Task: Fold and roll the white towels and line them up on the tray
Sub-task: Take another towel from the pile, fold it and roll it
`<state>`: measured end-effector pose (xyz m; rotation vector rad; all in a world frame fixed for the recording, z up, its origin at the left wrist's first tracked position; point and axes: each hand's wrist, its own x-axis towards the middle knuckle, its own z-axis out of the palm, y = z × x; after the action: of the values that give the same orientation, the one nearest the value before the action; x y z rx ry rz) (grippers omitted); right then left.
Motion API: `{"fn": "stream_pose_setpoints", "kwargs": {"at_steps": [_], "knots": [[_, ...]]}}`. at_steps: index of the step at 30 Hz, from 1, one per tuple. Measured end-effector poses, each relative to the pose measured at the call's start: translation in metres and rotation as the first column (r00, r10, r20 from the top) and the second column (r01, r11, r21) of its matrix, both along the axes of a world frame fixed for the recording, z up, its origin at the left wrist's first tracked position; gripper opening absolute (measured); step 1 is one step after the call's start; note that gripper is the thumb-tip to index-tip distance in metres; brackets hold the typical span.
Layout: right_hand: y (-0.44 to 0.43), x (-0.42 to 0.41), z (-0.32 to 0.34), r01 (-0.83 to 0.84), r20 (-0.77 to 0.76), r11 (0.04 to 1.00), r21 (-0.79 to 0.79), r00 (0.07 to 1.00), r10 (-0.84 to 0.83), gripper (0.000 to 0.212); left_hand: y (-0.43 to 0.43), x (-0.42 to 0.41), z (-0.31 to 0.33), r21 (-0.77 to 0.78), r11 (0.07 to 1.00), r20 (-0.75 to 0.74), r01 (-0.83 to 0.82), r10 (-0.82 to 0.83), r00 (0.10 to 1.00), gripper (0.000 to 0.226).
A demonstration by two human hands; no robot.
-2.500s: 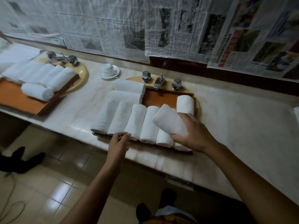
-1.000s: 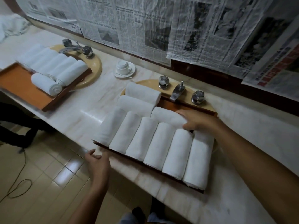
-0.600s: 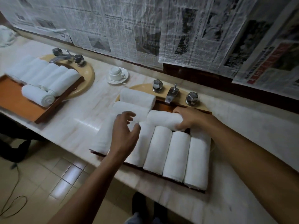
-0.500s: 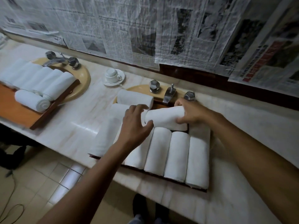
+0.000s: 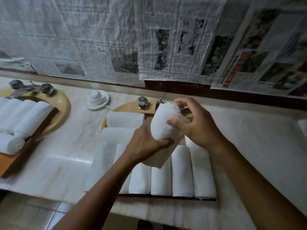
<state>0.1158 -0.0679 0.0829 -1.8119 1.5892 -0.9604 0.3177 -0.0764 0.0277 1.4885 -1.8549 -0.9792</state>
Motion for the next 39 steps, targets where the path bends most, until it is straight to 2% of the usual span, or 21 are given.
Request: {"fn": "stream_pose_setpoints", "kwargs": {"at_steps": [8, 14, 16, 19, 22, 23, 25, 27, 28, 30, 32, 35, 39], "knots": [[0.017, 0.041, -0.026, 0.118, -0.092, 0.988, -0.101, 0.988, -0.127, 0.034, 0.022, 0.01, -0.006, 0.075, 0.996, -0.012, -0.053, 0.054, 0.998, 0.073], [0.016, 0.038, -0.022, 0.072, -0.028, 0.997, -0.041, 0.997, -0.073, 0.021, 0.033, 0.01, -0.01, 0.084, 0.994, -0.067, -0.074, 0.08, 0.995, 0.075], [0.018, 0.033, -0.019, 0.032, 0.056, 0.999, 0.02, 0.998, -0.033, 0.023, 0.037, 0.013, -0.009, 0.131, 0.99, -0.153, -0.05, 0.07, 0.986, 0.072], [0.028, 0.024, -0.017, -0.089, 0.245, 0.99, 0.113, 0.968, 0.059, 0.045, 0.042, 0.02, 0.001, 0.256, 0.96, -0.452, 0.111, 0.017, 0.892, 0.06], [0.037, 0.023, -0.011, -0.182, 0.273, 0.976, 0.116, 0.951, 0.145, 0.059, 0.045, 0.028, 0.012, 0.368, 0.885, -0.682, 0.285, 0.049, 0.729, 0.05], [0.039, 0.022, -0.006, -0.192, 0.261, 0.977, 0.088, 0.951, 0.163, 0.06, 0.044, 0.03, 0.013, 0.388, 0.862, -0.72, 0.326, 0.062, 0.692, 0.052], [0.037, 0.019, 0.006, -0.27, 0.276, 0.961, 0.069, 0.93, 0.241, 0.055, 0.041, 0.034, 0.012, 0.432, 0.805, -0.76, 0.406, 0.082, 0.644, 0.072], [0.031, 0.013, 0.018, -0.401, 0.407, 0.907, 0.128, 0.855, 0.321, 0.043, 0.04, 0.037, 0.008, 0.497, 0.692, -0.802, 0.524, 0.136, 0.582, 0.098], [0.028, 0.01, 0.022, -0.434, 0.437, 0.889, 0.143, 0.834, 0.337, 0.039, 0.041, 0.037, 0.007, 0.504, 0.63, -0.829, 0.591, 0.162, 0.535, 0.103], [0.023, 0.006, 0.026, -0.422, 0.4, 0.896, 0.135, 0.851, 0.341, 0.036, 0.042, 0.036, 0.004, 0.46, 0.567, -0.88, 0.683, 0.193, 0.433, 0.097], [0.019, 0.005, 0.025, -0.395, 0.377, 0.91, 0.125, 0.867, 0.325, 0.033, 0.045, 0.032, 0.003, 0.409, 0.577, -0.911, 0.707, 0.208, 0.357, 0.088], [0.017, 0.005, 0.022, -0.369, 0.293, 0.926, 0.078, 0.896, 0.333, 0.025, 0.049, 0.023, 0.006, 0.424, 0.602, -0.905, 0.676, 0.25, 0.345, 0.085], [0.021, 0.006, 0.021, -0.354, 0.146, 0.934, -0.055, 0.922, 0.358, 0.018, 0.047, 0.014, 0.008, 0.483, 0.658, -0.871, 0.577, 0.294, 0.394, 0.087]]}}
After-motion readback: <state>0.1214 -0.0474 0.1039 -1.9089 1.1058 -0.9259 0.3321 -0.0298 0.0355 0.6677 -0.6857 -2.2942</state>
